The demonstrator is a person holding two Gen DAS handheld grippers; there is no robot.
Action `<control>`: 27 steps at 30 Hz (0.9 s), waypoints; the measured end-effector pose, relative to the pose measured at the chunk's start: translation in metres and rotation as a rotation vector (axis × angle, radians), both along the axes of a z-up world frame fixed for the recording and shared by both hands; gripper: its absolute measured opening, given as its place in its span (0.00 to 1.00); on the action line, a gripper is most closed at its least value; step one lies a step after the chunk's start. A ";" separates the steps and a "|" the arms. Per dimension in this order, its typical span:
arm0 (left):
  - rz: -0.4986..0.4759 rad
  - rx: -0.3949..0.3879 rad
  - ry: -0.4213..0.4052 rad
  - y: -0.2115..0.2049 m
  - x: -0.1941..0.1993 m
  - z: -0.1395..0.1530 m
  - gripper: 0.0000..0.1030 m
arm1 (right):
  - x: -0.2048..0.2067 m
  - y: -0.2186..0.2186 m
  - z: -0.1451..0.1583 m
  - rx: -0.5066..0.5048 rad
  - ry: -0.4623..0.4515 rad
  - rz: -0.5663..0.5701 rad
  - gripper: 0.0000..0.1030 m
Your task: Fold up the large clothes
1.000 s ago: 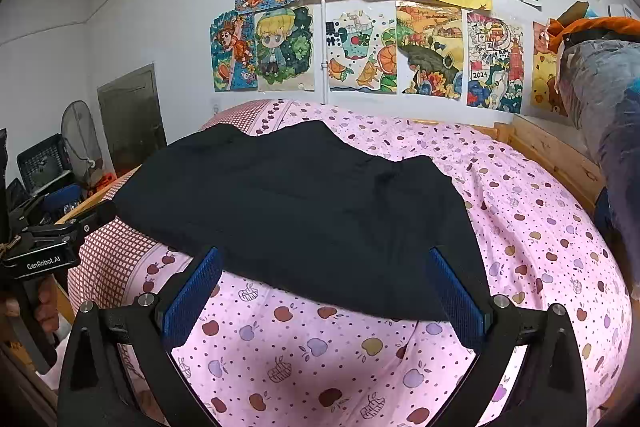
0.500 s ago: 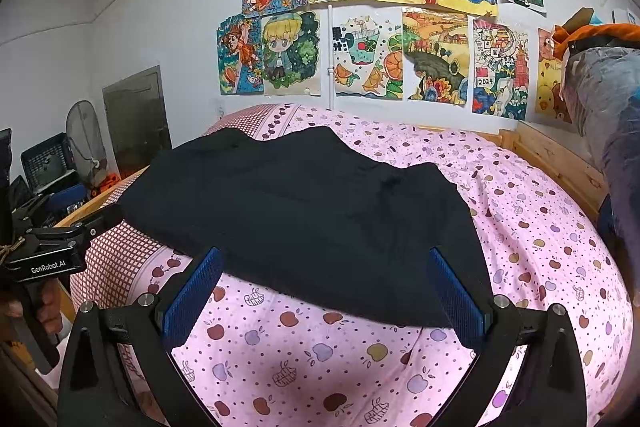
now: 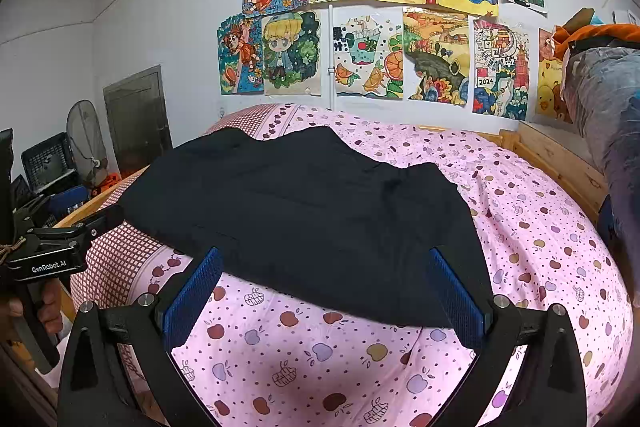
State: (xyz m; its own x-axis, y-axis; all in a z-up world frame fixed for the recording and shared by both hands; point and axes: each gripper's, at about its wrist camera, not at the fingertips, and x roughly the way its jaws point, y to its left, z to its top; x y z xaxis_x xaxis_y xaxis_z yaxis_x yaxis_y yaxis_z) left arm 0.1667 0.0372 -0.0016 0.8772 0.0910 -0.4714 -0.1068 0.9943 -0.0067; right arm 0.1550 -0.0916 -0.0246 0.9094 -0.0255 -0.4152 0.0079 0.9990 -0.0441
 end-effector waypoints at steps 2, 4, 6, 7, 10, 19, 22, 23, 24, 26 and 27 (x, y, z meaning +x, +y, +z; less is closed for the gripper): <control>-0.001 -0.001 0.004 0.001 0.001 -0.001 1.00 | 0.000 0.000 0.000 0.000 0.000 -0.001 0.97; -0.001 -0.001 0.005 0.001 0.001 -0.002 1.00 | 0.000 -0.001 0.000 0.000 0.000 0.000 0.97; -0.001 -0.001 0.004 0.001 0.001 -0.002 1.00 | 0.000 -0.001 0.000 0.001 0.001 0.000 0.97; -0.001 -0.001 0.004 0.001 0.001 -0.002 1.00 | 0.000 0.000 0.000 0.002 0.001 0.000 0.97; -0.003 -0.002 0.006 0.002 0.001 -0.002 1.00 | 0.000 -0.001 0.000 0.002 0.001 0.000 0.97; 0.012 -0.006 0.022 0.006 0.003 -0.010 1.00 | 0.001 -0.001 -0.003 0.008 0.010 -0.005 0.97; 0.013 -0.004 0.022 0.007 0.002 -0.009 1.00 | 0.001 -0.002 -0.004 0.012 0.015 -0.008 0.97; 0.012 -0.003 0.022 0.007 0.002 -0.010 1.00 | 0.001 -0.001 -0.004 0.012 0.015 -0.008 0.97; 0.011 -0.005 0.022 0.007 0.002 -0.009 1.00 | 0.002 -0.001 -0.004 0.012 0.016 -0.009 0.97; 0.008 -0.003 0.024 0.007 0.002 -0.010 1.00 | 0.002 -0.001 -0.004 0.013 0.015 -0.008 0.97; 0.007 -0.002 0.024 0.007 0.002 -0.009 1.00 | 0.002 0.000 -0.005 0.012 0.015 -0.008 0.97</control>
